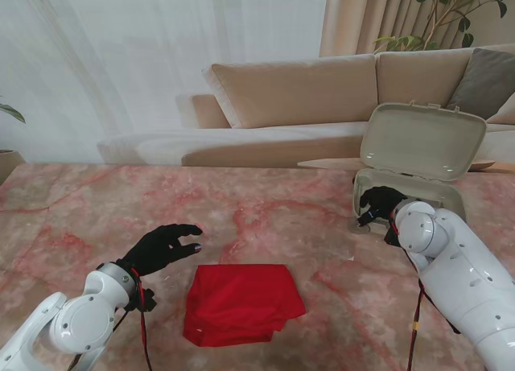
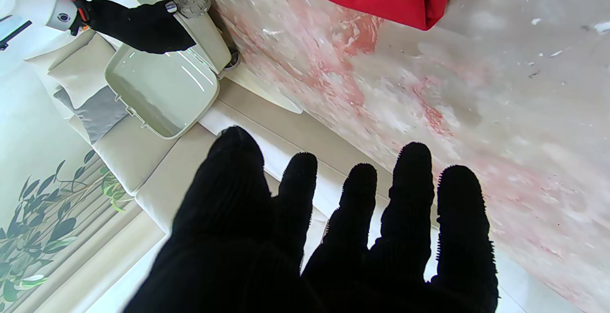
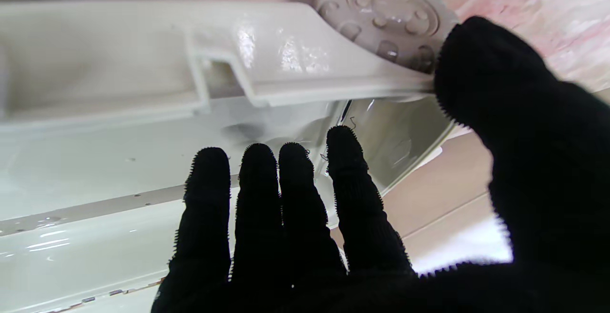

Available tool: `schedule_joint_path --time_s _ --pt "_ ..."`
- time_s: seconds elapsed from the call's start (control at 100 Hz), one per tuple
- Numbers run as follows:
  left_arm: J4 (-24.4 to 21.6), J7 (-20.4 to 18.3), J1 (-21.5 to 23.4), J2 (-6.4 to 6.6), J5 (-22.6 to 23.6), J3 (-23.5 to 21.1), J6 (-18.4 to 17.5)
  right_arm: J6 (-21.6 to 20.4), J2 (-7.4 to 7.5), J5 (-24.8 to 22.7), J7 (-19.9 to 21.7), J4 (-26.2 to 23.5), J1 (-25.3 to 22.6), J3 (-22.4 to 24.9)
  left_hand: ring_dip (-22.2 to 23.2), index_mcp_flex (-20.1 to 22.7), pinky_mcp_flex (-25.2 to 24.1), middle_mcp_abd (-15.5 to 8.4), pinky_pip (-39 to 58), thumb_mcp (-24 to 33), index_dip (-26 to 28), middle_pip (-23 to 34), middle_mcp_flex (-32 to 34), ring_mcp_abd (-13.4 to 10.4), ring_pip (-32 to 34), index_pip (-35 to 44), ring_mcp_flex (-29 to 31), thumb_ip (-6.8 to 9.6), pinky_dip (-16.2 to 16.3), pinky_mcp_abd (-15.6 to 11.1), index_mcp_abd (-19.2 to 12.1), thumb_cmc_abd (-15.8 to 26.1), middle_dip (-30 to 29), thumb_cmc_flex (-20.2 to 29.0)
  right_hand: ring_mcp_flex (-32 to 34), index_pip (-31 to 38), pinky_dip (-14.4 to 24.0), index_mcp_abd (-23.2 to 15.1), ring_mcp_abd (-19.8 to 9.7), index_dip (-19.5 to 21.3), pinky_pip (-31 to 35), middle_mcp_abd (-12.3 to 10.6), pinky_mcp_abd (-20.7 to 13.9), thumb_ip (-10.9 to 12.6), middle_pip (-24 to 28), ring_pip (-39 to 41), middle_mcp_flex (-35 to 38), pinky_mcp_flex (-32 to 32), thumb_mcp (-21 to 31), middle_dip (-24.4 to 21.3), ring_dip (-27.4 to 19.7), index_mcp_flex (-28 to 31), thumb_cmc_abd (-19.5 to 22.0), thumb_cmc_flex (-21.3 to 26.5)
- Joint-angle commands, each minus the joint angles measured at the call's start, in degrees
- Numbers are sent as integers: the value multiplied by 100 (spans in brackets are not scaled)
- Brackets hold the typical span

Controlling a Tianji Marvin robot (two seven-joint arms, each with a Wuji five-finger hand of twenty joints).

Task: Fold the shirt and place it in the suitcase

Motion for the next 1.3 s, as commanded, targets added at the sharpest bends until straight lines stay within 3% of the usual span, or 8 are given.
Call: schedule_joint_path --time_s 0.0,0.45,0.47,0.51,0.55,0.59,0.68,1.29 --pt "37 -18 18 -4 -11 28 25 73 -2 17 44 106 -13 -20 -56 36 -82 -80 -128 -184 70 -9 83 133 -163 44 -113 69 -68 31 -85 79 -46 -112 217 136 -83 -90 -43 -24 216 -151 -113 -38 143 139 100 79 187 -47 143 109 104 276" --pt "41 -126 12 16 -43 34 53 264 -60 269 -59 166 -23 -113 -60 23 -86 -71 -127 -181 61 -20 85 141 -178 29 -121 72 -72 51 -85 80 -50 -94 1391 1770 707 -731 69 -664 1256 -380 307 -382 560 1380 1591 938 295 443 1171 925 581 1412" --pt "43 -128 12 16 -44 34 53 269 -63 285 -57 154 -34 -112 -59 24 -86 -82 -127 -183 61 -20 85 135 -175 29 -114 71 -72 51 -89 83 -50 -99 1430 1899 1018 -765 79 -765 2348 -387 -1184 -427 571 1449 1647 2460 265 468 1220 919 582 1453" --pt "48 -130 10 17 -46 34 51 267 -68 310 -62 134 -54 -109 -59 27 -90 -79 -129 -182 61 -21 84 143 -175 30 -113 72 -72 52 -93 78 -50 -96 1493 2175 838 -804 108 -969 526 -371 249 -498 584 1604 1744 1795 211 531 1332 901 597 1507" --pt "52 -135 9 18 -49 34 48 258 -72 327 -76 116 -74 -107 -60 26 -92 -71 -132 -182 61 -23 81 146 -176 29 -116 72 -74 53 -85 78 -51 -94 1597 2344 1729 -859 120 -1017 1649 -369 -1707 -552 622 1744 1859 3930 173 562 1408 928 580 1563" --pt "57 -143 7 19 -52 34 45 257 -75 341 -79 92 -95 -107 -59 28 -83 -84 -129 -184 61 -21 87 137 -173 29 -109 71 -73 50 -96 78 -50 -98 1666 2460 1796 -905 137 -1050 1712 -376 -1981 -584 636 1812 1948 4383 135 572 1442 954 585 1614" --pt "61 -167 11 24 -56 27 37 251 -80 386 -73 28 -147 -103 -60 32 -85 -81 -130 -182 62 -25 82 145 -178 31 -117 72 -74 49 -92 78 -51 -97 1817 2819 2157 -965 170 -1310 -419 -350 704 -620 633 1940 2125 2148 72 648 1519 957 592 1651" --pt "72 -302 94 52 -63 -45 29 150 -159 1018 -45 -625 -594 -258 -58 20 -89 -78 -129 -183 61 -24 78 134 -177 25 -121 72 -70 49 -87 85 -50 -102 2812 3358 1257 -1260 164 -1709 2743 -434 379 -605 242 2081 3189 2250 -228 903 1496 1467 1020 1837"
